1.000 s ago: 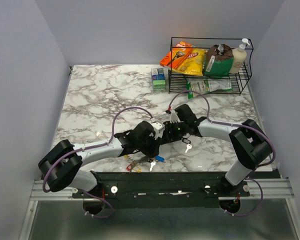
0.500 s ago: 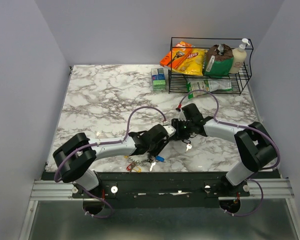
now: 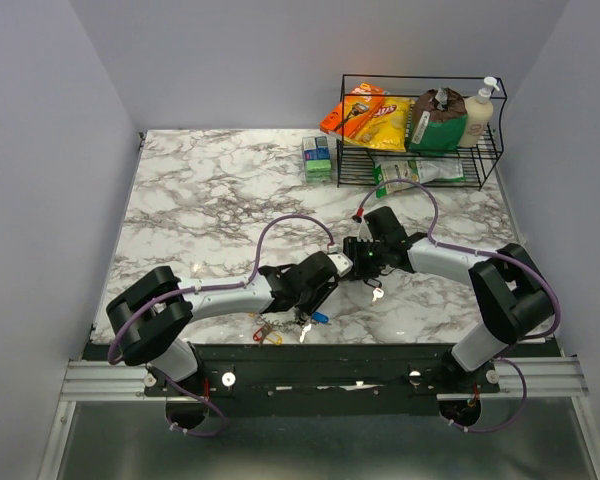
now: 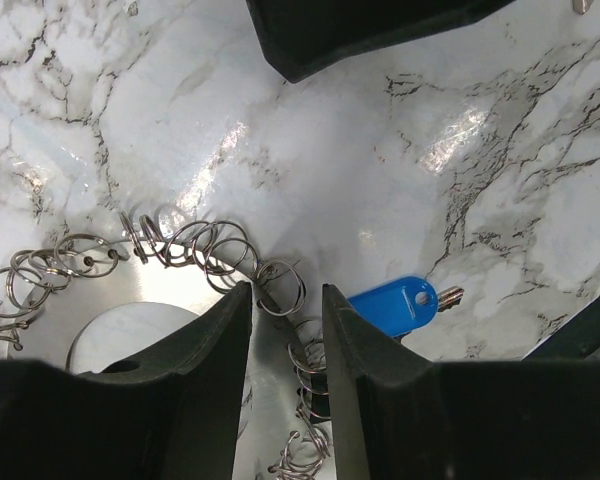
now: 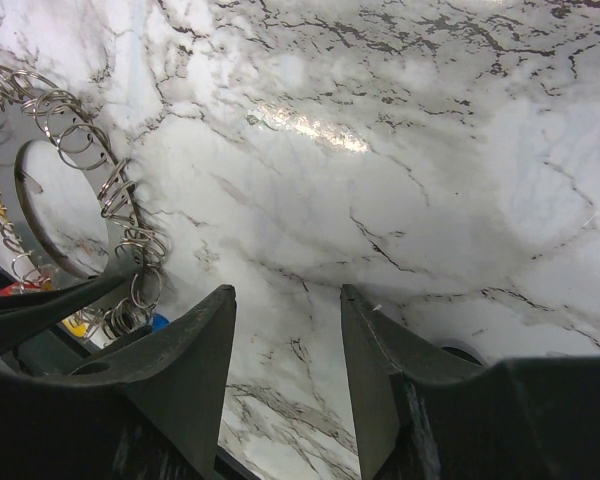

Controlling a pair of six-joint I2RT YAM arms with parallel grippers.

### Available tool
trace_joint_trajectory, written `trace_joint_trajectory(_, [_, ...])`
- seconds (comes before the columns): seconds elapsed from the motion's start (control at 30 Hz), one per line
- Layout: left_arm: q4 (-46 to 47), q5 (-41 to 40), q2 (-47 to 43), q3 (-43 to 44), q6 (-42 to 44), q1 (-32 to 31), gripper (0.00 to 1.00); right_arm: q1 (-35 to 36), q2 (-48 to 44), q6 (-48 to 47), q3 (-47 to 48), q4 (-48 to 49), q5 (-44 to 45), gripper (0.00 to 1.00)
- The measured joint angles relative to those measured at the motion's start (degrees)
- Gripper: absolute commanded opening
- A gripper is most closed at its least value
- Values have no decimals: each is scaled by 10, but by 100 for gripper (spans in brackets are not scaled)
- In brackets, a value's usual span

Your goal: Put the keys on the keyring

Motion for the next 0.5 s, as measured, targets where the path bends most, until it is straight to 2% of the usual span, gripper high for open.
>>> trace_joint_trajectory(0.23, [1,0,2,0,0,-2,35,0,0,0,0,0,0,56])
trace_joint_trajectory(0.5, [11,2,17,-5,0,-2,35,0,0,0,0,0,0,56])
